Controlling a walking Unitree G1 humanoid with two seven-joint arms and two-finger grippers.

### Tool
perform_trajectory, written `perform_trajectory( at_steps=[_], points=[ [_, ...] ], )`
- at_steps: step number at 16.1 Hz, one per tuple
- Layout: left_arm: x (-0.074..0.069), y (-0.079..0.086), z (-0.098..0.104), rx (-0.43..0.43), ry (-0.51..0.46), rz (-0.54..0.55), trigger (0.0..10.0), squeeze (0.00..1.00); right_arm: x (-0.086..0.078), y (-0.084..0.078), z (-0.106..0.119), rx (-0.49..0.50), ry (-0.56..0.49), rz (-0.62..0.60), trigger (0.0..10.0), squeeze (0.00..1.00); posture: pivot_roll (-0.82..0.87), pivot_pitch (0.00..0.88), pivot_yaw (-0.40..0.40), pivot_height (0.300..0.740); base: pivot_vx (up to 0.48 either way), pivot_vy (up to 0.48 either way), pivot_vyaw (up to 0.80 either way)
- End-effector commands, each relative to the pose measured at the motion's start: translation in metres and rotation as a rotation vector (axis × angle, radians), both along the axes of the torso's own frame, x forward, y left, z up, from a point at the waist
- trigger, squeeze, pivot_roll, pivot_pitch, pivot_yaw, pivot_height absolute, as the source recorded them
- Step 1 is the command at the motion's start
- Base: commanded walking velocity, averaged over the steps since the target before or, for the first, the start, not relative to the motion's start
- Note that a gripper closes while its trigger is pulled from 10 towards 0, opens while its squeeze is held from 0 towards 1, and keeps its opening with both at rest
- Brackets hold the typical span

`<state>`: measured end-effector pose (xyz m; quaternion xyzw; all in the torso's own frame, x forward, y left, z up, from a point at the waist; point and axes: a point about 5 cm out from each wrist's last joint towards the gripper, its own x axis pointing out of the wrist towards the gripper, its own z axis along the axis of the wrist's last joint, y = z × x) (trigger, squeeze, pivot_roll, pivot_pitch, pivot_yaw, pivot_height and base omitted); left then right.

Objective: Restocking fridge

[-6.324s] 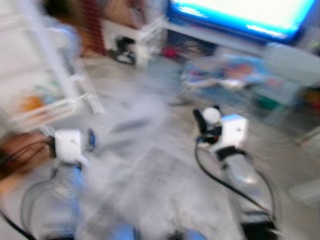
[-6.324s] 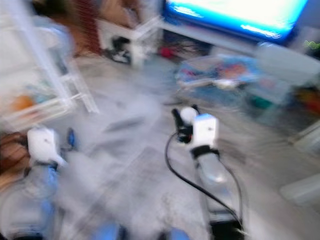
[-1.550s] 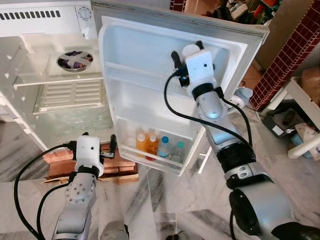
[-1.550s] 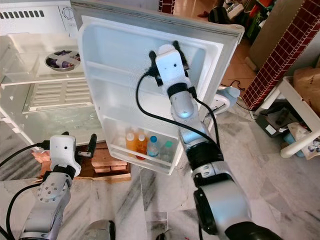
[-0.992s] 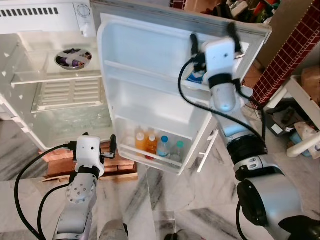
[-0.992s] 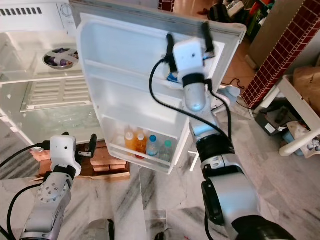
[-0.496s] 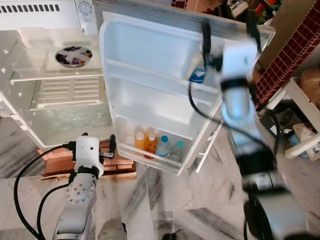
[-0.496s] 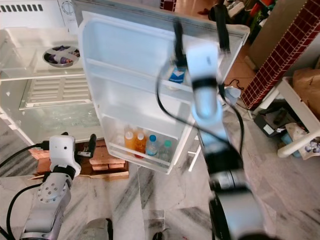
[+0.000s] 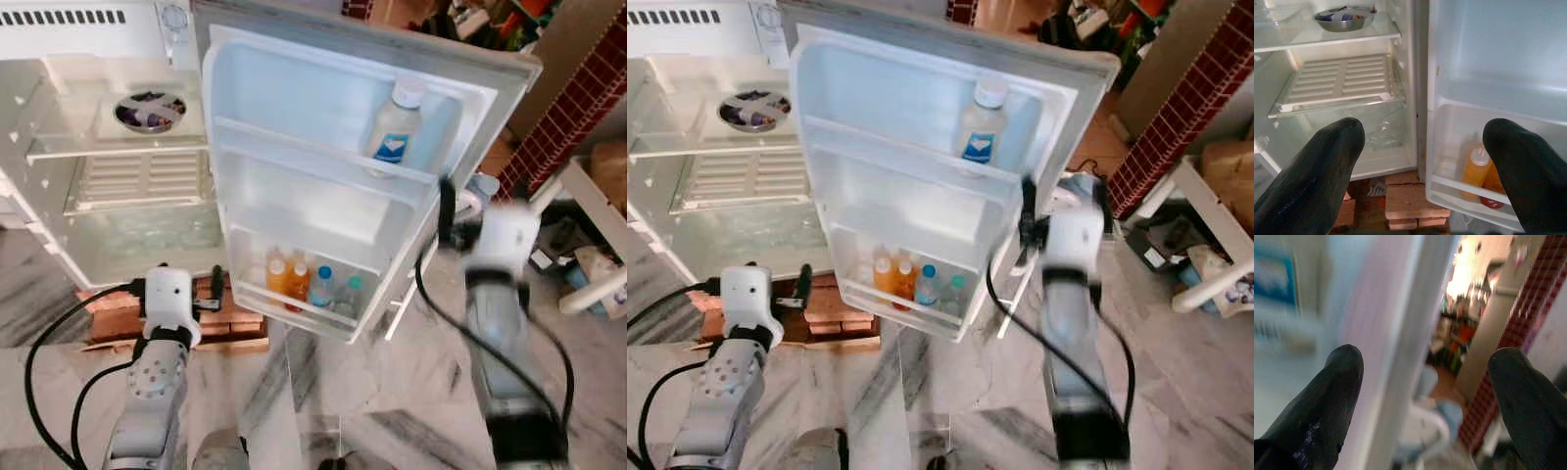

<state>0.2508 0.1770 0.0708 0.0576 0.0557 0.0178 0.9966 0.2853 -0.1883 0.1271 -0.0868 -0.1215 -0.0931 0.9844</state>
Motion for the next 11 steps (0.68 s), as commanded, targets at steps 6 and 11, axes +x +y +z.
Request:
perform_trajectory(
  at_steps=[6, 11],
  points=[
    [0.002, -0.003, 0.001, 0.02, -0.005, -0.018, 10.0, 0.0, -0.008, 0.002, -0.032, 0.092, 0.18, 0.137, 10.0, 0.0, 0.15, 0.063, -0.097, 0.74, 0.0, -0.199, 0.0],
    [0.004, -0.001, 0.002, 0.027, -0.013, -0.015, 10.0, 0.0, -0.007, 0.011, -0.026, 0.059, 0.152, 0.213, 10.0, 0.0, 0.16, 0.068, -0.094, 0.74, 0.0, -0.425, 0.32]
  ],
)
